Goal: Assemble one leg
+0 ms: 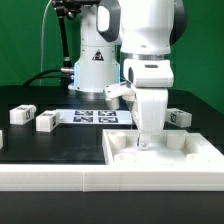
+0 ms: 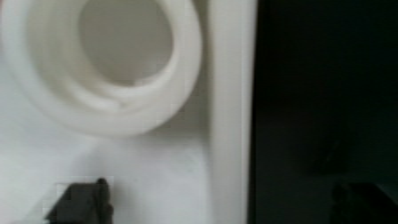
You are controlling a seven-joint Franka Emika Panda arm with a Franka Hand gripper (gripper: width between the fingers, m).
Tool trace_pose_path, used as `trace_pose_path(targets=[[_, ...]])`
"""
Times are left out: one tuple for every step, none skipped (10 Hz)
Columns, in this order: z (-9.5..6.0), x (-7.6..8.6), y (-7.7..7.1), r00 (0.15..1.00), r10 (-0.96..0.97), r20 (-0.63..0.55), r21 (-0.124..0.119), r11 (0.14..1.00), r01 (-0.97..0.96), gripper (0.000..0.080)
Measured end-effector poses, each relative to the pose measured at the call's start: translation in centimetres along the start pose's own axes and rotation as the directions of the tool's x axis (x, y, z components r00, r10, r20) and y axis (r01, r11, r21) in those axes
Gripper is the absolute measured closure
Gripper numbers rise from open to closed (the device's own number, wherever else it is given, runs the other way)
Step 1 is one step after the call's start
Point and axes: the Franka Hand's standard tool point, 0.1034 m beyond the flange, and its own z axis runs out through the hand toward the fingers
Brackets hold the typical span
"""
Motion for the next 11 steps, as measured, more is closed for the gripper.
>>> trace_pose_path(targets=[[0.0,0.0,0.0,1.0,0.0,0.0,0.0,1.0,0.0,0.0161],[0.0,0.0,0.0,1.0,0.0,0.0,0.0,1.0,0.0,0.0152],[-0.1,0.0,0.0,1.0,0.0,0.0,-0.001,1.0,0.0,0.0152],[-0.8,0.0,0.0,1.0,0.008,0.01,0.006,1.0,-0.008,0.015],[-2.4,0.5,-0.2,0.999,0.036,0.023,-0.002,0.999,-0.036,0.015],[-3.8,1.0,-0.6,0.998,0.057,0.028,-0.019,0.998,-0.057,0.015],[-5.3,1.7,-1.2,0.994,0.101,0.033,-0.037,0.994,-0.1,0.015],[-6.1,2.7,-2.2,0.987,0.155,0.034,-0.046,0.987,-0.154,0.015],[-6.0,3.8,-3.1,0.979,0.201,0.035,-0.04,0.979,-0.2,0.015],[-5.8,3.7,-3.1,0.98,0.196,0.036,-0.037,0.98,-0.195,0.015],[-5.8,3.6,-3.1,0.978,0.205,0.036,-0.038,0.978,-0.204,0.015]])
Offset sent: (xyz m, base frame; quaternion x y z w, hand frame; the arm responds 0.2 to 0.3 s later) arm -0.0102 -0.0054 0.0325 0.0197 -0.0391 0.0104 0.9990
